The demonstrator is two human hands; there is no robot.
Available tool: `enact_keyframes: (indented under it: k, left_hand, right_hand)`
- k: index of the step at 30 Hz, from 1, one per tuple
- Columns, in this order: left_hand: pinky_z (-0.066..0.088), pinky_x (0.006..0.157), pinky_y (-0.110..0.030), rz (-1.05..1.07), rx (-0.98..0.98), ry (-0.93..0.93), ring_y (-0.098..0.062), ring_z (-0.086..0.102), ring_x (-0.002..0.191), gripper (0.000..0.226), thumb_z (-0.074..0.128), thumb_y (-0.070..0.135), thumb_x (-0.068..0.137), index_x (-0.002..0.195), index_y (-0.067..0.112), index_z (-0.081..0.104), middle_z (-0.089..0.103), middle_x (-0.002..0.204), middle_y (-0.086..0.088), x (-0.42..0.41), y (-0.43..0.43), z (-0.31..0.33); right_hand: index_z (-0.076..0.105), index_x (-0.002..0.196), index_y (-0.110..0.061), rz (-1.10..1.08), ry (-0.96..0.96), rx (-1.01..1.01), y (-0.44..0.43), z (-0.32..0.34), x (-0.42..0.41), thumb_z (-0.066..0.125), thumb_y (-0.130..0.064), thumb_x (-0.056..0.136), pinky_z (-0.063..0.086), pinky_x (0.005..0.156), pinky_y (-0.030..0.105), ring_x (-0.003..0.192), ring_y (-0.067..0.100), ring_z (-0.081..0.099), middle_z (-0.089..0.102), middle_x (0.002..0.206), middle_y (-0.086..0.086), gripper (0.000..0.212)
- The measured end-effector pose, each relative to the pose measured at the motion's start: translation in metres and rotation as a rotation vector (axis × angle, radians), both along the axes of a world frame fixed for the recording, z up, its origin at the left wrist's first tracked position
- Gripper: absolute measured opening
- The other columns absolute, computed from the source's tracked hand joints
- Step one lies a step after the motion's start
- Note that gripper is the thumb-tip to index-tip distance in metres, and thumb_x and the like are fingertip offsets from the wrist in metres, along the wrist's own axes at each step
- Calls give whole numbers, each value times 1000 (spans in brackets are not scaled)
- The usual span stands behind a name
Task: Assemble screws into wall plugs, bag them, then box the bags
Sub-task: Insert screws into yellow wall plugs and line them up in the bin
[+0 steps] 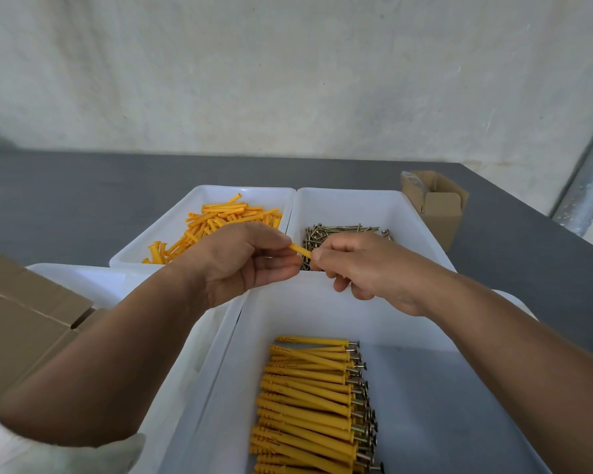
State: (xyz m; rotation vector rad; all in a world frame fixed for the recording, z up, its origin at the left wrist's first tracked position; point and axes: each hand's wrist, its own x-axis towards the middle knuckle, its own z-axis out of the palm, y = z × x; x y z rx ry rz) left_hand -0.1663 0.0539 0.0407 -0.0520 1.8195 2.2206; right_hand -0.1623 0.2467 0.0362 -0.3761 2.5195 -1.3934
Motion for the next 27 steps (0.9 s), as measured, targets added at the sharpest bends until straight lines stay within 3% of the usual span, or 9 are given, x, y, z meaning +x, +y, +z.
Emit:
enact_keyframes:
  k: [16, 23, 27]
  left_hand:
    - [59, 62, -31, -73, -118, 17, -24, 73, 77, 9, 61, 2, 89, 82, 6, 63, 72, 78, -13, -1, -3, -2]
    - [59, 60, -30, 134, -163, 98, -20, 71, 71, 8, 65, 7, 88, 81, 8, 63, 70, 75, -8, -7, -7, -3]
    - [61, 65, -30, 289, -211, 153, -18, 67, 66, 10, 66, 6, 88, 79, 8, 62, 67, 72, -7, -12, -14, -4]
  right_hand:
    - [68, 94, -20, 99, -43, 36, -2, 2, 5, 57, -26, 98, 39, 48, 17, 66, 6, 58, 66, 78, -3, 13]
    - [68, 93, -25, 202, -45, 203, -5, 2, 12, 57, -30, 97, 40, 50, 16, 69, 4, 60, 67, 80, -7, 13]
    - [68, 100, -27, 275, -31, 376, -7, 1, 17, 55, -34, 97, 45, 61, 20, 81, 7, 64, 67, 91, -7, 15]
